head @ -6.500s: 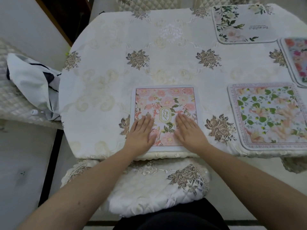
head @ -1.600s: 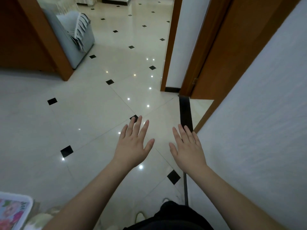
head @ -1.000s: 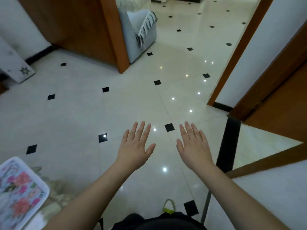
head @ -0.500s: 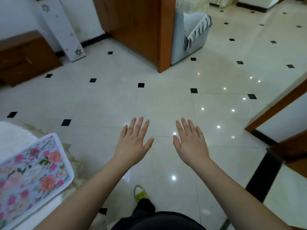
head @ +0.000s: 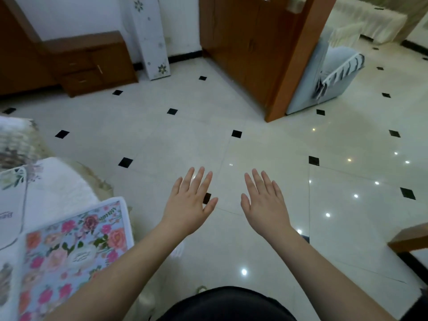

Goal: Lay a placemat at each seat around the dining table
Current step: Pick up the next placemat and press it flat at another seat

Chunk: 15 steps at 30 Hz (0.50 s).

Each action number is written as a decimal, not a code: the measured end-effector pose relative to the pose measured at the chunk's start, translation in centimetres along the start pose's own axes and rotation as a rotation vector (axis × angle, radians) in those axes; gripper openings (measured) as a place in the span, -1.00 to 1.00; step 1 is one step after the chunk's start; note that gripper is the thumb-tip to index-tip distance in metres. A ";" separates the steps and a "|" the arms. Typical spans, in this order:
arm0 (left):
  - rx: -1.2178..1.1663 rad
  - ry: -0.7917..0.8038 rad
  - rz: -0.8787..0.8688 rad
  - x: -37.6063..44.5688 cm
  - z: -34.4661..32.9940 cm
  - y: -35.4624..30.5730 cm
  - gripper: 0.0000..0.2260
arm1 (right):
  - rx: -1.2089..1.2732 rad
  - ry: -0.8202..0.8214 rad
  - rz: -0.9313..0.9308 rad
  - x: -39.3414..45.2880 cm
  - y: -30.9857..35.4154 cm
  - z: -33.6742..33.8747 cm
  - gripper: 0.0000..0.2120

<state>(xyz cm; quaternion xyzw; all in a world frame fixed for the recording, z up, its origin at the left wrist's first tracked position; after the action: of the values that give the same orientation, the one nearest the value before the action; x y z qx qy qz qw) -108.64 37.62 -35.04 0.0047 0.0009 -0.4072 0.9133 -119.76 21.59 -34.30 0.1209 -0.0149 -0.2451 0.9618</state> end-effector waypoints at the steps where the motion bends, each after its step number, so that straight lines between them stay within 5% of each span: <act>1: 0.005 -0.007 0.025 0.3 -0.1 1.2 -0.36 | -0.004 0.011 0.024 1.1 0.9 -0.2 -0.34; 15: -0.047 0.058 0.413 1.5 -2.5 14.2 -0.31 | -0.035 0.103 0.377 14.8 12.4 -4.3 -0.31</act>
<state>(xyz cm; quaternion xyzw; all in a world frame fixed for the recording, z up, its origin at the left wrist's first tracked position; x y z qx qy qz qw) -97.05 46.00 -37.39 -0.0047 0.0358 -0.2111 0.9768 -100.60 26.06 -35.93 0.1118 0.0162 -0.0543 0.9921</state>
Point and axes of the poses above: each hand's wrist, its own x-axis towards the middle knuckle, its own z-axis out of the back of the hand, y = z × x, the point moved 5 cm from there along x, towards the middle knuckle, and after that the axes turned 8 degrees about x, right-handed, at the moved point
